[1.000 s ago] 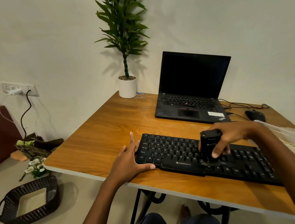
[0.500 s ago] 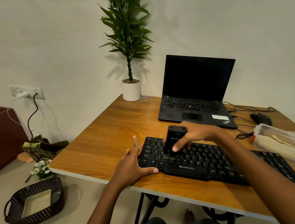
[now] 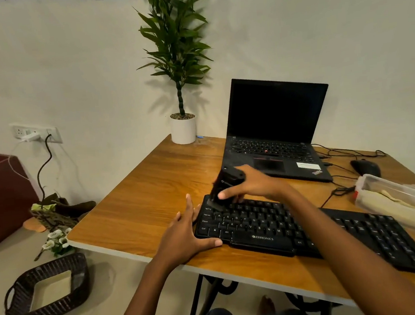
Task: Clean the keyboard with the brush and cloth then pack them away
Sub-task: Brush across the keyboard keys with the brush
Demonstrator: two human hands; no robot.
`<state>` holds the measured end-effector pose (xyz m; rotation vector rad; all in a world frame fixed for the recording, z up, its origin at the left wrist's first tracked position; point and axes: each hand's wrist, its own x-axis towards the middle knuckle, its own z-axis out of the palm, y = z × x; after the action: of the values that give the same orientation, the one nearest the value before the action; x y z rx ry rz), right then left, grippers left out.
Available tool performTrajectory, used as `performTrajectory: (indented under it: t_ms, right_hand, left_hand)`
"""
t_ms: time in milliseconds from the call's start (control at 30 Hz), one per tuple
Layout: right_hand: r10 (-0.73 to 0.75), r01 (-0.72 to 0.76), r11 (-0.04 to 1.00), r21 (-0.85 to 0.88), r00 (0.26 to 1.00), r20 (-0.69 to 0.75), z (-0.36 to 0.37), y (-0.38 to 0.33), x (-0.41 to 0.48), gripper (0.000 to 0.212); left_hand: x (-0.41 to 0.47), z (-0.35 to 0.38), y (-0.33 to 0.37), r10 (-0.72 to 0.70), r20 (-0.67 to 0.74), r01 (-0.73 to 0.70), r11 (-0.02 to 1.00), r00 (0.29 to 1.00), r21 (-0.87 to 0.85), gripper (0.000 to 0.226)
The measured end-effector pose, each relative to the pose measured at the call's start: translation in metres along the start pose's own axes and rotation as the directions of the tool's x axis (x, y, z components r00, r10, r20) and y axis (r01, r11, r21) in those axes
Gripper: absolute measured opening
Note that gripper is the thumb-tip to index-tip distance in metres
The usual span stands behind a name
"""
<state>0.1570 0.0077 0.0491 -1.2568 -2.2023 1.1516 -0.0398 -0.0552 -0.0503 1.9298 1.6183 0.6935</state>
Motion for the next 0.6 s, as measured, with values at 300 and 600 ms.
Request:
performTrajectory:
  t_ms: [300,600]
  right_hand:
    - [0.144,-0.146,0.976,-0.165,0.989,-0.023,-0.043,0.028,-0.045,0.015]
    - [0.178,-0.220,0.966,-0.135,0.948,-0.265,-0.044,0.017,-0.057,0.016]
  left_hand:
    - [-0.002,0.002,0.001,0.009,0.018,-0.009,1.000,1.000,-0.008,0.129]
    - [-0.005,-0.004,0.008,0.027,0.029,-0.029,0.997,0.999,0.074,0.131]
